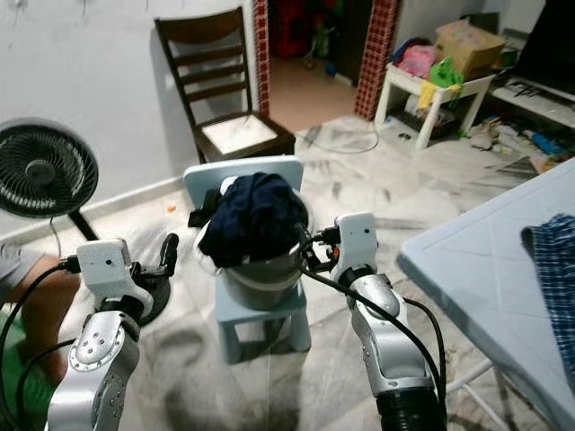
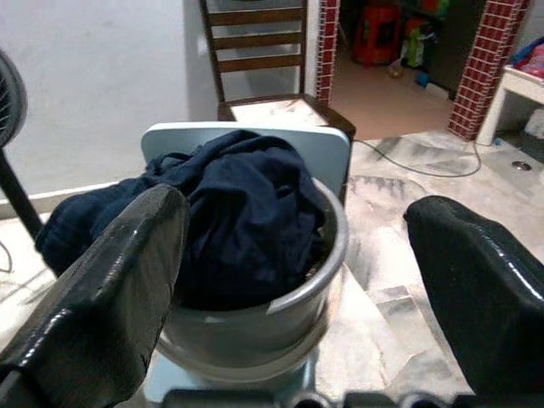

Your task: Hang hanger

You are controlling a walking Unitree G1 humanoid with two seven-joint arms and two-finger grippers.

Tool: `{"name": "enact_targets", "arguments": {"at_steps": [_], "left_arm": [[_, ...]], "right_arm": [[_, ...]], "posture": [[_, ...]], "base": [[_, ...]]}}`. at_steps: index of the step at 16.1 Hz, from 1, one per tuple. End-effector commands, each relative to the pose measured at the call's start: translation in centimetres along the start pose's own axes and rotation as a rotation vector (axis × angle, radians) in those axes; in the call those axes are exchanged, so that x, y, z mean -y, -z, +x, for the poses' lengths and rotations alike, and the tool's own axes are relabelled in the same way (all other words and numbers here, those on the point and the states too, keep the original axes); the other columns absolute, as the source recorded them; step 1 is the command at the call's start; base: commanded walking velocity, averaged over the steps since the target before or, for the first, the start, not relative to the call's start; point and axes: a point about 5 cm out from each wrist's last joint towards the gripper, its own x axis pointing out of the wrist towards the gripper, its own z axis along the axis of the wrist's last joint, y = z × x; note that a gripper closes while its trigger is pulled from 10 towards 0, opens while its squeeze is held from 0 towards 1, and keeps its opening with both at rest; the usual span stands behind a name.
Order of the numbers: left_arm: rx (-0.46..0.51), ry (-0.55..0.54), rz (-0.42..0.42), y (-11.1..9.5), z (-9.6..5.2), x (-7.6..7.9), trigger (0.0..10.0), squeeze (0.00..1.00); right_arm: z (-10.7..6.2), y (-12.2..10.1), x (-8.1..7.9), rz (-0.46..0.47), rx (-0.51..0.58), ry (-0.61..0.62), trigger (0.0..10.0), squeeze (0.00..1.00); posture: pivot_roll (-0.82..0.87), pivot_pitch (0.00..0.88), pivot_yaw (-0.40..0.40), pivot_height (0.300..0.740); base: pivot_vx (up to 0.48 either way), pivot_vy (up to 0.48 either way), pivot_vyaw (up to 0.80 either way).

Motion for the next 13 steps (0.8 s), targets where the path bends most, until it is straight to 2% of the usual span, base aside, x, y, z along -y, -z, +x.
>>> {"name": "enact_targets", "arguments": {"at_steps": [1,8,9,11,13], "left_arm": [[0.006,0.007,-0.005,-0.1,0.1,0.1,10.0,0.0],[0.002,0.011,0.009,0.0,-0.3,0.0,10.0,0.0],[0.003,0.006,0.02,-0.1,-0.6,-0.4,10.0,0.0],[0.008,-0.005,0.06,-0.6,-2.1,-1.5,10.0,0.0],[-0.001,-0.014,0.088,-0.5,-3.2,-2.3,10.0,0.0]], "right_arm": [[0.1,-0.3,0.1,-0.005,0.01,0.001,10.0,0.0],[-0.4,-0.1,0.3,-0.017,0.002,-0.009,10.0,0.0],[-1.1,0.0,0.8,-0.037,-0.001,-0.027,10.0,0.0],[-3.6,1.0,2.8,-0.058,-0.041,-0.041,10.0,0.0],[-4.6,1.2,3.7,-0.063,-0.052,-0.024,10.0,0.0]], "posture": [[-0.07,0.003,0.007,0.74],[-0.07,0.004,0.007,0.74],[-0.07,0.004,0.007,0.74],[-0.07,0.009,0.011,0.74],[-0.07,0.013,0.014,0.74]], "base": [[0.322,0.0,0.0],[0.333,0.0,0.0],[0.356,0.0,0.0],[0.352,0.0,0.0],[0.352,0.0,0.0]]}}
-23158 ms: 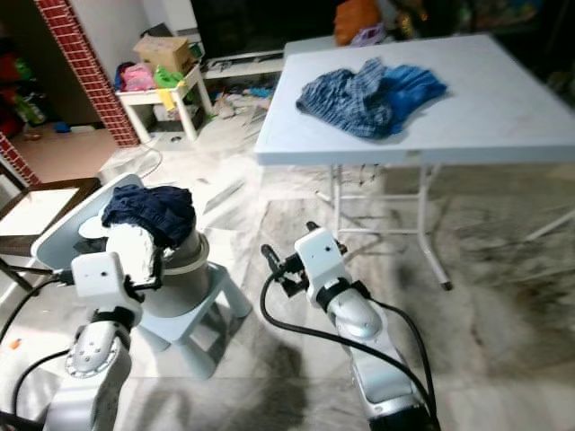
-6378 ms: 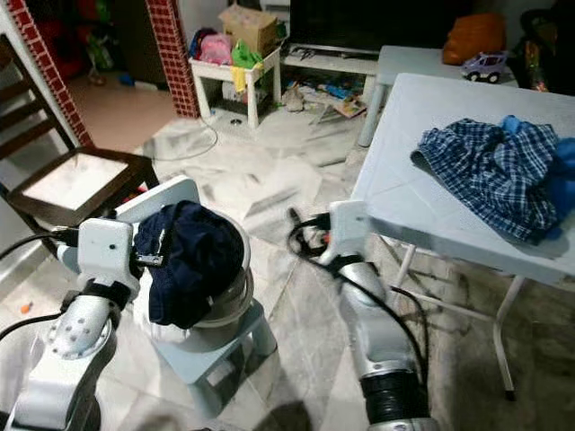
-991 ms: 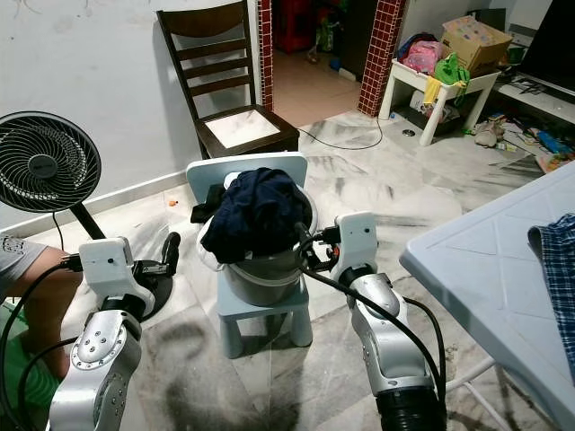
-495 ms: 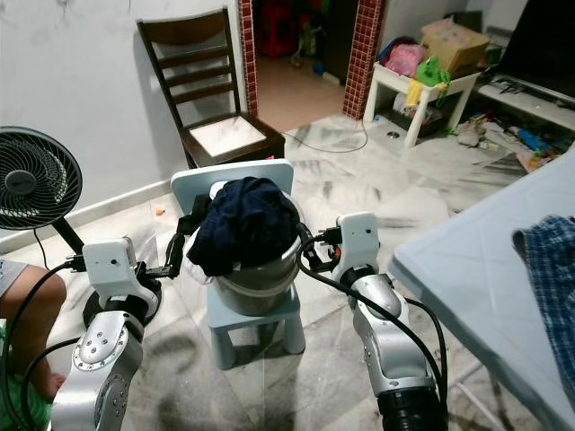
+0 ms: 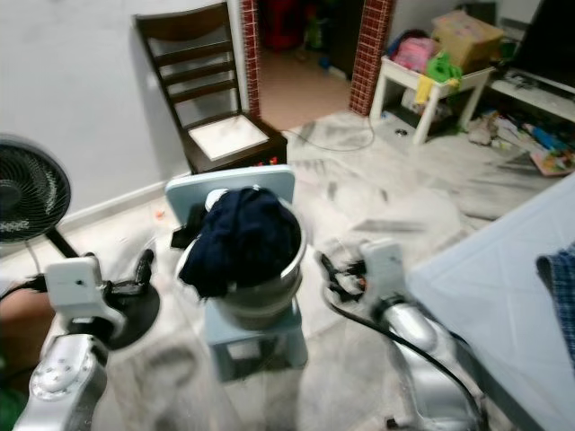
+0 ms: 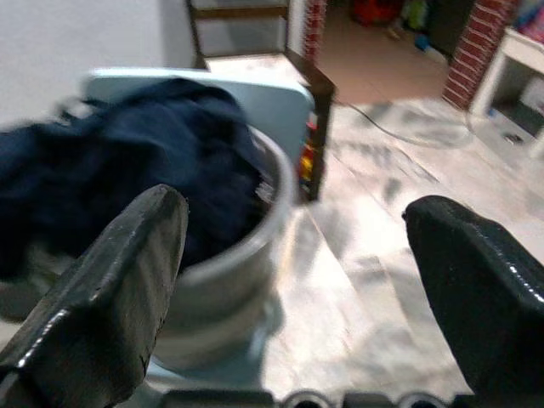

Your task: Hang hanger

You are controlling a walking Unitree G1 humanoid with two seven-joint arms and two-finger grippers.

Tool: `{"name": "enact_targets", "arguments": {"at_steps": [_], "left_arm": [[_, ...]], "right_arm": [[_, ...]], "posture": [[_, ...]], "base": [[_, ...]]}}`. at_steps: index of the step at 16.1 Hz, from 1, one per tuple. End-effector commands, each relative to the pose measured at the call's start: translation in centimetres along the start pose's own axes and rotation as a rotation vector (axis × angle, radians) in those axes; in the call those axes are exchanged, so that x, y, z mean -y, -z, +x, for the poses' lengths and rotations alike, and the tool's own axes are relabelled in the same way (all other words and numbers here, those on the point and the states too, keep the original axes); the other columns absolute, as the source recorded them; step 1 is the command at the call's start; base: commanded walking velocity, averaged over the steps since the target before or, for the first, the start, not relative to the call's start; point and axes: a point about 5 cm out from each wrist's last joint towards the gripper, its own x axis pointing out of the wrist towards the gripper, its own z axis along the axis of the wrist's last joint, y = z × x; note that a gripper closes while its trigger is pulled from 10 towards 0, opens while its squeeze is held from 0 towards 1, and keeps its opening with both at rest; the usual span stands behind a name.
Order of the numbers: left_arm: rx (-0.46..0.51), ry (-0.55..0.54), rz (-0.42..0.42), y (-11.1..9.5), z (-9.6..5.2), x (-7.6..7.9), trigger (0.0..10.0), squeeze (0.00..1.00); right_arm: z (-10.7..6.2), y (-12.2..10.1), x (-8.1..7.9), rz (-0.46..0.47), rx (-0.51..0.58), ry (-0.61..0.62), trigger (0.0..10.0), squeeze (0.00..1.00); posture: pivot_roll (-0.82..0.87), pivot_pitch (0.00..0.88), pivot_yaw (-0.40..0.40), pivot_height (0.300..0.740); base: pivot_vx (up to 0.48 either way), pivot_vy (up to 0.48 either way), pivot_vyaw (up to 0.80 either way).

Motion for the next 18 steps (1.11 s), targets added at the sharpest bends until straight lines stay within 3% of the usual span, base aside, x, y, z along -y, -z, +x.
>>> {"name": "enact_targets", "arguments": {"at_steps": [1,10,13,14,16,18], "left_arm": [[-0.006,-0.025,0.028,0.0,-0.7,-1.1,10.0,0.0],[-0.029,-0.004,0.041,0.5,-0.7,-0.6,10.0,0.0],[-0.075,0.004,0.025,1.7,0.2,0.0,10.0,0.0],[-0.122,-0.016,-0.089,2.6,1.1,0.4,10.0,0.0],[-0.154,-0.062,-0.223,3.3,2.5,0.8,10.0,0.0],[-0.166,-0.098,-0.296,3.8,3.4,0.9,10.0,0.0]], "right_arm": [[0.2,-1.4,-0.4,0.002,0.055,-0.029,10.0,0.0],[1.0,-2.4,-1.9,-0.002,0.08,-0.087,10.0,0.0],[1.3,-2.5,-2.4,-0.025,0.078,-0.105,10.0,0.0],[1.8,-2.8,-2.7,-0.016,0.086,-0.11,10.0,0.0],[2.6,-3.8,-3.3,-0.012,0.114,-0.12,10.0,0.0],[3.0,-4.8,-3.6,-0.021,0.143,-0.128,10.0,0.0]], "posture": [[-0.07,0.014,0.018,0.74],[-0.06,0.022,0.005,0.74],[-0.07,0.035,-0.006,0.74],[-0.07,0.036,-0.007,0.74],[-0.09,0.037,-0.016,0.74],[-0.12,0.039,-0.021,0.74]], "base": [[0.349,0.0,0.0],[0.0,0.0,0.0],[0.0,0.0,0.8],[0.0,0.0,0.0],[0.0,0.0,0.0],[0.0,0.0,0.0]]}}
